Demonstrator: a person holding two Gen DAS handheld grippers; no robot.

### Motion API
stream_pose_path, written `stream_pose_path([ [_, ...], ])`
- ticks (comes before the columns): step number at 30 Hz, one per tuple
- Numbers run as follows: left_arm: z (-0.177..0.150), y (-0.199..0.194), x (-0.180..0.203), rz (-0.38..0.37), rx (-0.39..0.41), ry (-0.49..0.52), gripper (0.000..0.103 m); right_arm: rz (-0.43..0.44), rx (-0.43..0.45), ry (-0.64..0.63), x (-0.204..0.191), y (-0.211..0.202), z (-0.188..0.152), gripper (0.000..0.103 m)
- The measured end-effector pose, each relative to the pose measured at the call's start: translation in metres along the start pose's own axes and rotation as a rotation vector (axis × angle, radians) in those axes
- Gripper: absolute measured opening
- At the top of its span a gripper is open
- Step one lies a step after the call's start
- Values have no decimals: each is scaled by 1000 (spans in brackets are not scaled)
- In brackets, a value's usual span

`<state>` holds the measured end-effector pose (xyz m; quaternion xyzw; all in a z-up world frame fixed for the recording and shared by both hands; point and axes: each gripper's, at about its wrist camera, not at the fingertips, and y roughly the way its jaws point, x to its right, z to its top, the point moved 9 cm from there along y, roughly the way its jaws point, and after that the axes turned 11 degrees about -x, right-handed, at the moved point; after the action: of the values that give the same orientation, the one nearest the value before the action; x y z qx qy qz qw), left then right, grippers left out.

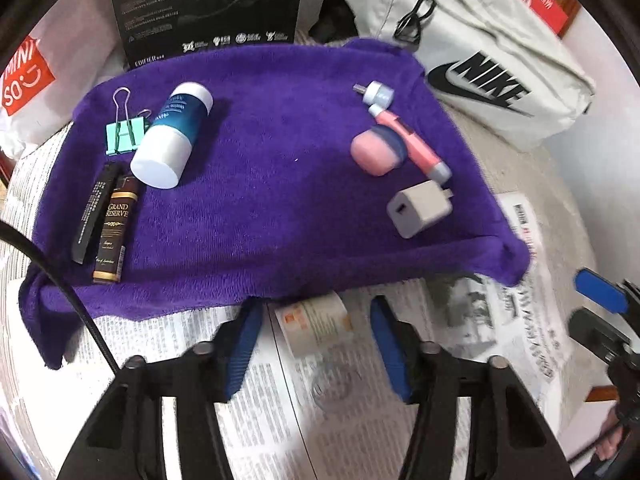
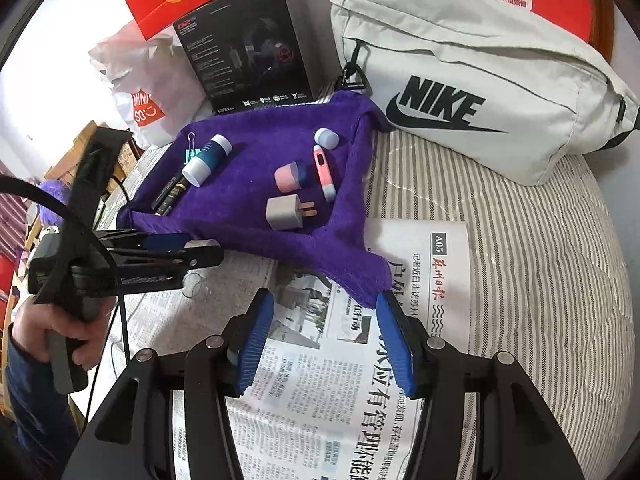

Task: Organize rigid objects
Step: 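Grasp the small labelled cream jar with the left gripper, then lift the cream jar with the left gripper while the right gripper reaches for the clear glass cup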

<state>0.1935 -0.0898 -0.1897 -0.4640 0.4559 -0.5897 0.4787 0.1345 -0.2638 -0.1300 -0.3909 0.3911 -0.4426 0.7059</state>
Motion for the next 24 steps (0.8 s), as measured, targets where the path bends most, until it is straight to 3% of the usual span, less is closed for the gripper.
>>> stream_pose_path([
  [12, -8, 1, -12, 2, 5, 12, 37, 31, -41, 14, 1, 19, -2, 53],
  [24, -54, -20, -104, 88, 17, -57, 37, 61, -79, -101, -71, 54, -2, 53],
])
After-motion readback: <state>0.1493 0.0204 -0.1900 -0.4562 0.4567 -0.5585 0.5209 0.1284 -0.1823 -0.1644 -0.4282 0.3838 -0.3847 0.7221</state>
